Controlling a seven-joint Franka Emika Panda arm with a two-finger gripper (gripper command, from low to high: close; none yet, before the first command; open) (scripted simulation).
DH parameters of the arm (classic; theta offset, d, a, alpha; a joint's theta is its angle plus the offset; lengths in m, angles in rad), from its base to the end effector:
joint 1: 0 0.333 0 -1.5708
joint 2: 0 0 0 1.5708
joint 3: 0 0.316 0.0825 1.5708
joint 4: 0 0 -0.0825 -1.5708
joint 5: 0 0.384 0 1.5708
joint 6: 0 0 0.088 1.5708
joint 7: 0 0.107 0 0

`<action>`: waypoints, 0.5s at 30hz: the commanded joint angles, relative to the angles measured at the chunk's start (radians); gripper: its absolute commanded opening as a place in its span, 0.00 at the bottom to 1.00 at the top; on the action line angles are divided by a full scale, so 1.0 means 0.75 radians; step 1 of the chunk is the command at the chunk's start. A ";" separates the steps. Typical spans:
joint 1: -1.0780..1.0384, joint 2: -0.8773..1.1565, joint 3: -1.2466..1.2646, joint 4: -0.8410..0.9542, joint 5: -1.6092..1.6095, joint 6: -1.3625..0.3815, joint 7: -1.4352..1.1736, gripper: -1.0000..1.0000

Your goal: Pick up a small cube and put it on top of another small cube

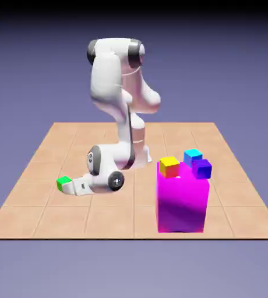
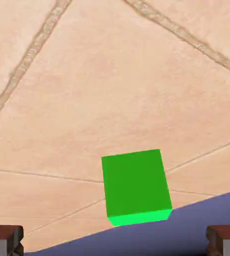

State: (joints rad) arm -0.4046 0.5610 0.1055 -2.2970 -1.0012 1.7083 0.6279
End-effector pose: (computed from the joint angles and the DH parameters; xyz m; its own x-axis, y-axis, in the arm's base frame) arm 0.3647 -0.1882 0.0961 0.6624 -0.4145 -0.6241 0.2570 -0.6568 0.7089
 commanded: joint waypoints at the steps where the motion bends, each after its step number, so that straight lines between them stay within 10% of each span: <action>1: -0.018 0.048 0.005 0.022 -0.043 -0.057 -0.005 0.50; 8: -0.125 0.227 -0.066 0.043 -0.259 -0.074 0.045 0.50; 9: -0.125 0.227 -0.066 0.043 -0.259 -0.074 0.045 0.00; 15: -0.083 0.105 0.106 0.206 -0.017 -0.190 0.023 0.00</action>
State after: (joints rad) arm -0.4668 0.6400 0.1847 -2.1426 -1.0116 1.5657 0.6455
